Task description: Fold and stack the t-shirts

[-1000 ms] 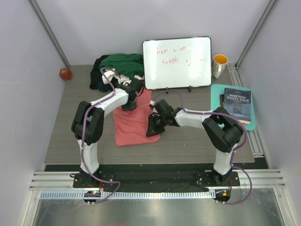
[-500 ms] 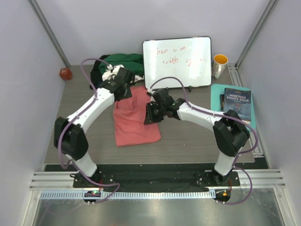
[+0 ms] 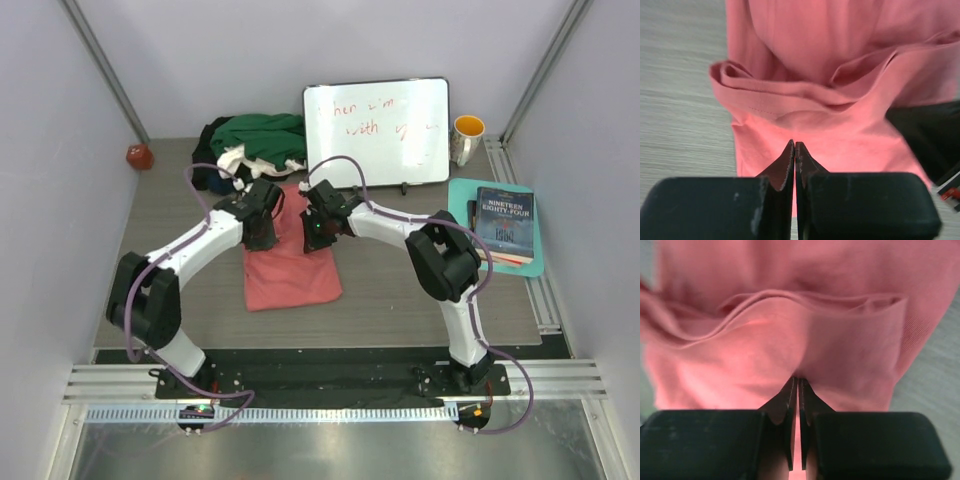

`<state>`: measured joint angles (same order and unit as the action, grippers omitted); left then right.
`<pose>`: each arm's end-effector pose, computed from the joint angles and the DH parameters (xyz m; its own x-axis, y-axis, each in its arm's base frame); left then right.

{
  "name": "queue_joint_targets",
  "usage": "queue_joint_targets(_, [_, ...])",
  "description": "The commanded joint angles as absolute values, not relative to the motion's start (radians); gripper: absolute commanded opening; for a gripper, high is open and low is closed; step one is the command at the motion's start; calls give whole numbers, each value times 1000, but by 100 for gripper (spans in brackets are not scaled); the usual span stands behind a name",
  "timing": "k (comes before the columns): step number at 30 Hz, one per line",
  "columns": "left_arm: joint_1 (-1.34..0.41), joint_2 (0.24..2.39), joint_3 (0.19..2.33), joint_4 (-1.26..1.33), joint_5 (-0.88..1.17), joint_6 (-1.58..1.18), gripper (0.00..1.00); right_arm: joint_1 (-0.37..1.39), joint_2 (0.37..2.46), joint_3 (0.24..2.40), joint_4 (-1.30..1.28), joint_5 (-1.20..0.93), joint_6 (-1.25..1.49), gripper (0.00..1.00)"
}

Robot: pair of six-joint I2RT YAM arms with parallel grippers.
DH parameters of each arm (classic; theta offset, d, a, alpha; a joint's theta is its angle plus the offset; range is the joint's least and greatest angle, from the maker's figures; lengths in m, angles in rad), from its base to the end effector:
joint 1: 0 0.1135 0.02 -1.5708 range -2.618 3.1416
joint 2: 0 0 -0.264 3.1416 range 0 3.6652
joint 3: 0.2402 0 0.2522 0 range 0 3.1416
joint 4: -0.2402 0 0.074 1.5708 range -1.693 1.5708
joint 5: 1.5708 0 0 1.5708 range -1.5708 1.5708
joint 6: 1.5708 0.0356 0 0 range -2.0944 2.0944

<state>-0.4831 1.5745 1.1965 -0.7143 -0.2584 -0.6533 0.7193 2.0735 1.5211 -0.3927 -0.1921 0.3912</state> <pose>0.2882 -0.1409 0.2466 -0.8339 -0.2261 -0.5035 -0.2039 0.9739 -0.0997 0.3348 0.3023 0.1791 -0.8424 -0.2402 -0.4824 -0.4431 0.8182 0.3664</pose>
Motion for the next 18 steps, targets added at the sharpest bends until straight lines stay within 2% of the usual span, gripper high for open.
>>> queue_joint_targets(1, [-506, 1653, 1200, -657, -204, -692, 0, 700, 2123, 1589, -420, -135, 360, 5])
queue_joint_targets(4, [-529, 1692, 1187, -652, -207, -721, 0, 695, 2149, 1579, -429, -108, 365, 1])
queue_joint_targets(12, [-555, 1838, 1141, -615, -259, -781, 0, 681, 2117, 1529, -429, -46, 380, 1])
queue_joint_targets(18, [-555, 1819, 1098, -667, -273, -824, 0, 666, 2066, 1467, -442, -5, 419, 1])
